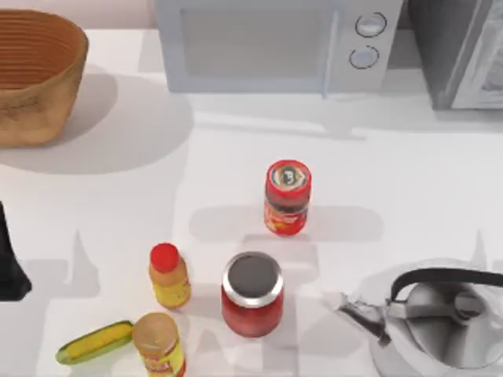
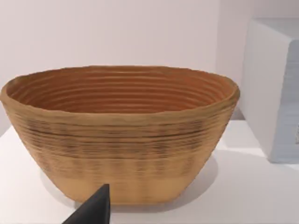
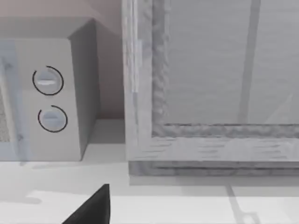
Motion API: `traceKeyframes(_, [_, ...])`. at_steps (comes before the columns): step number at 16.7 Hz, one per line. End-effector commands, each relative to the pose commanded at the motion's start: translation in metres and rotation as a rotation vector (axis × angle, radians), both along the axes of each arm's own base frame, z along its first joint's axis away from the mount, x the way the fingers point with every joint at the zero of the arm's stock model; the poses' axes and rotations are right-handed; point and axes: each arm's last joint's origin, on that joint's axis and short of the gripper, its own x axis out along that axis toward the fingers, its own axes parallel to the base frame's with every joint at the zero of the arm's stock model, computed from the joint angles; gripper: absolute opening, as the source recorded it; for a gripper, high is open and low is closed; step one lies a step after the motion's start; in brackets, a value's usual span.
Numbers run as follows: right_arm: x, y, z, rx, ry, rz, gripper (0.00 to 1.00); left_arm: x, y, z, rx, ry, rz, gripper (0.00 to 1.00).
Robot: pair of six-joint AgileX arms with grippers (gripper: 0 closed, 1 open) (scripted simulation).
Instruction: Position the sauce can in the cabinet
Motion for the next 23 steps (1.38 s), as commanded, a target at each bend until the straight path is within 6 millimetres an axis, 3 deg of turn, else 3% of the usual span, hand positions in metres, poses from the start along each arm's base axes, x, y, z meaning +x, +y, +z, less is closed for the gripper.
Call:
traceKeyframes(4, [0.001,0.001,0.005,0.007,-0.008,0.022,1.0,0.0,0.0,0.0,0.0,0.0,0.0,1.0])
traceKeyframes(9, [0.016,0.01,0.042,0.041,-0.049,0.214,1.0,0.0,0.0,0.0,0.0,0.0,0.0,1.0])
traceKeyframes(12, [0.044,0.02,0.07,0.05,-0.061,0.403,1.0,0.0,0.0,0.0,0.0,0.0,0.0,1.0])
traceKeyframes(15, [0.089,0.035,0.085,0.049,-0.051,0.617,1.0,0.0,0.0,0.0,0.0,0.0,0.0,1.0])
traceKeyframes(17, [0.127,0.048,0.081,0.046,-0.032,0.764,1.0,0.0,0.0,0.0,0.0,0.0,0.0,1.0])
traceKeyframes(19, [0.165,0.061,0.065,0.046,-0.007,0.907,1.0,0.0,0.0,0.0,0.0,0.0,0.0,1.0])
traceKeyframes(23, [0.229,0.082,-0.001,0.052,0.041,1.157,1.0,0.0,0.0,0.0,0.0,0.0,0.0,1.0])
